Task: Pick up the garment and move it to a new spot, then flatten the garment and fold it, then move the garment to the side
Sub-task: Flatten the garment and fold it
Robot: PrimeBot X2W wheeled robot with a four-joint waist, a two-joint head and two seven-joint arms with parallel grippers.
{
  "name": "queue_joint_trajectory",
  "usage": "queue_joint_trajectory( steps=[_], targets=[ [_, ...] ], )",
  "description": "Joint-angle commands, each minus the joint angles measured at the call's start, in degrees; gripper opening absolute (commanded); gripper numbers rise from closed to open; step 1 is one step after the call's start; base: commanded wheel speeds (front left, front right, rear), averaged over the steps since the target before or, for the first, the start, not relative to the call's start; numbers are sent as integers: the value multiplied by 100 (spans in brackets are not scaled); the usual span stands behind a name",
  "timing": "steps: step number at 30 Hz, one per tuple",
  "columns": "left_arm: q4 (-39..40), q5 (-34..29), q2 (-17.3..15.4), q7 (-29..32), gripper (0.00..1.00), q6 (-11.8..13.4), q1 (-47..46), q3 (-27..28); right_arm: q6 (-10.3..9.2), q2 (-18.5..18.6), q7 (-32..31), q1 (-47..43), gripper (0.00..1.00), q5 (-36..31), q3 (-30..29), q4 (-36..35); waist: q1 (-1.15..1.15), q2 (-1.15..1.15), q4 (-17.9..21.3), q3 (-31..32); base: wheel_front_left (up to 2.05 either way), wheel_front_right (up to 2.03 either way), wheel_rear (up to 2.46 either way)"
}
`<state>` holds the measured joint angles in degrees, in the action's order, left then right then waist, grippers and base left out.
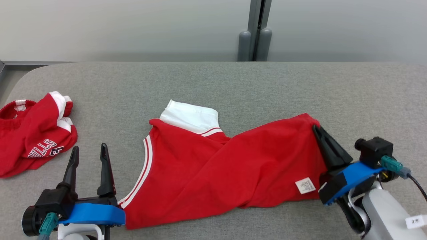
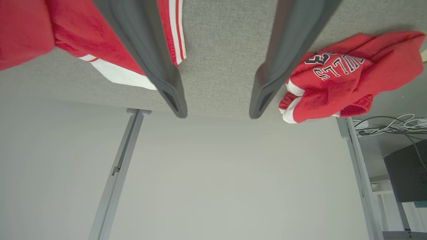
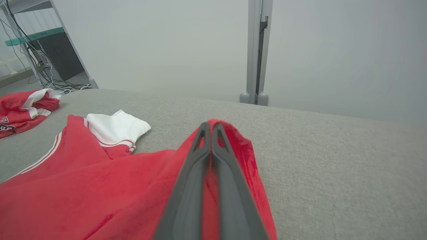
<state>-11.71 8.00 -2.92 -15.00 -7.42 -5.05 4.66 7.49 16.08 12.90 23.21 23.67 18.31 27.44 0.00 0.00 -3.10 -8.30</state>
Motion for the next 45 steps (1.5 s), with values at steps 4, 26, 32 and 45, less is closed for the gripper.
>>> queue_joint_trajectory(
  steps=[4, 26, 32, 45],
  targets=[
    [-42, 16, 6, -26, 100, -8, 130, 30, 1, 155, -241, -812, 0, 274, -89, -710, 0, 0, 202, 145, 0, 0, 0],
    [0, -65, 6, -26, 100, -7, 183, 6, 2, -154, -2508, -3176, 100, 384, -1463, -3129, 0, 0, 513, 207, 0, 0, 0],
    [13, -12, 5, -26, 100, -7, 124, -38, 2, 153, -2343, -2298, 100, -110, -1459, -2748, 0, 0, 397, 132, 0, 0, 0],
    [-21, 43, 4, -26, 100, 3, -159, -84, 1, 359, -2217, -701, 100, -174, -608, -344, 0, 0, 23, -229, 0, 0, 0]
  ],
)
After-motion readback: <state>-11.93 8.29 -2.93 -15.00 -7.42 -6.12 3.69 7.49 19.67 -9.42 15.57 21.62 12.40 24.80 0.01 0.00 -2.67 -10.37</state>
